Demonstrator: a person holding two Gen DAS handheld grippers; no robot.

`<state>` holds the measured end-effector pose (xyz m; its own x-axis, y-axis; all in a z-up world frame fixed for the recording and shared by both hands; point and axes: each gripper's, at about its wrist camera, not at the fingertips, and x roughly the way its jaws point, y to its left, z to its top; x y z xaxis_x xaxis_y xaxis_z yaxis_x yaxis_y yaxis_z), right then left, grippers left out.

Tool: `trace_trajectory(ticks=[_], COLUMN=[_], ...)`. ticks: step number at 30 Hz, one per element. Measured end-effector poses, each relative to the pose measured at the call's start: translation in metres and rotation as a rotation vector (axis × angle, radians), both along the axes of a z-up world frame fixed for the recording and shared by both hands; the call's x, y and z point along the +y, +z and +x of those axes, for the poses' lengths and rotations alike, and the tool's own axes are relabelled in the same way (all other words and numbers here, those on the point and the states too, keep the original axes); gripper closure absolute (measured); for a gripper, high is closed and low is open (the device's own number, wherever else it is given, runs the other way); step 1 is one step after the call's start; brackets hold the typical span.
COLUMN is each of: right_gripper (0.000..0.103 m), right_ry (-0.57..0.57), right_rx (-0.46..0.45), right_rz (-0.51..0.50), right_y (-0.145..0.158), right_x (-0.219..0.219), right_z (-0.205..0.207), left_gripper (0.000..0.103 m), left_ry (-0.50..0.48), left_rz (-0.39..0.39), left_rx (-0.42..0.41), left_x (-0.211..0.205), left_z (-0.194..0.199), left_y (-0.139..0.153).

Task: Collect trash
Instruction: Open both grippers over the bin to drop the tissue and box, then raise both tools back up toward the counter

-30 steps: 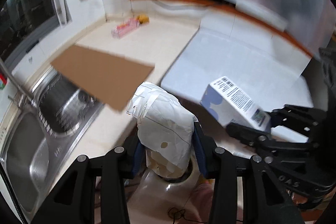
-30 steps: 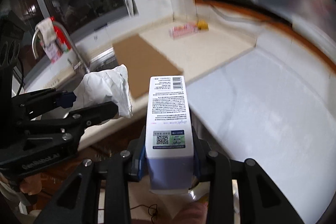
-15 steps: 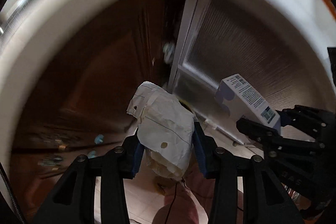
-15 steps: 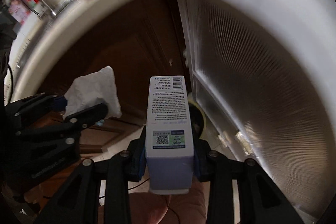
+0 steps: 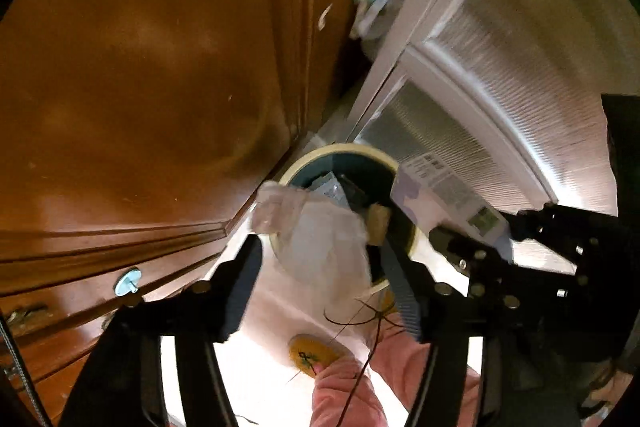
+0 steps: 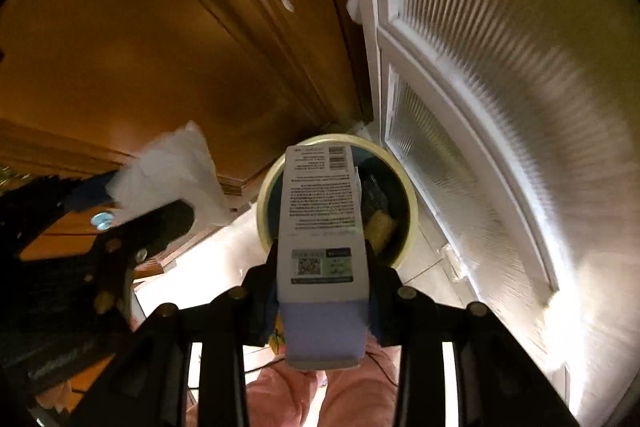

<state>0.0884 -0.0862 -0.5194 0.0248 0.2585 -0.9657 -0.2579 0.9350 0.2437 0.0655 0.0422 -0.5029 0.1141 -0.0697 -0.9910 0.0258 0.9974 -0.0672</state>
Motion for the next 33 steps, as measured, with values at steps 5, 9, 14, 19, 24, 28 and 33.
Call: trace_trajectory(ticks=[5,9,14,19,24,28,33], right_gripper=[0.055,0.054,0.054,0.054,0.054,0.054,0.054], right_ry=[-0.011,-0.008,-0.004,-0.018,-0.031,-0.039,-0.075], right_rx=[-0.009,-0.006,0.005,0.018,0.0,-0.035,-0.1], right_rz=[-0.012,-0.019,-0.019,0.002,0.018,0.033,0.049], right_y=[-0.007,-0.001,0.017,0.046,0.095,0.144,0.205], right_x=[-0.004,-0.002,0.001,0.0,-0.001,-0.005,-0.014], right_z=[0.006,0.003,0.0,-0.007,-0.019,-0.029,-0.036], left_gripper=[0.039,0.039,0.039,0.039,0.039,0.039,0.039], left_ry=[0.011,0.009,0.022,0.037,0.017,-0.023,-0.054], left_rz=[0.011,0.033,0.031,0.028,0.027,0.039,0.031], left_rx=[0.023,0.03,0.014,-0.017,-0.08,-0.128,-0.213], left_x=[0.007,0.012,0.017,0.017,0.014,0.011,0.014], left_z=[0.001,-0.002,-0.006,-0.015,-0.028,-0.039,-0.047], left_y=[-0.009,-0.004,0.014,0.058,0.12,0.17,0.236])
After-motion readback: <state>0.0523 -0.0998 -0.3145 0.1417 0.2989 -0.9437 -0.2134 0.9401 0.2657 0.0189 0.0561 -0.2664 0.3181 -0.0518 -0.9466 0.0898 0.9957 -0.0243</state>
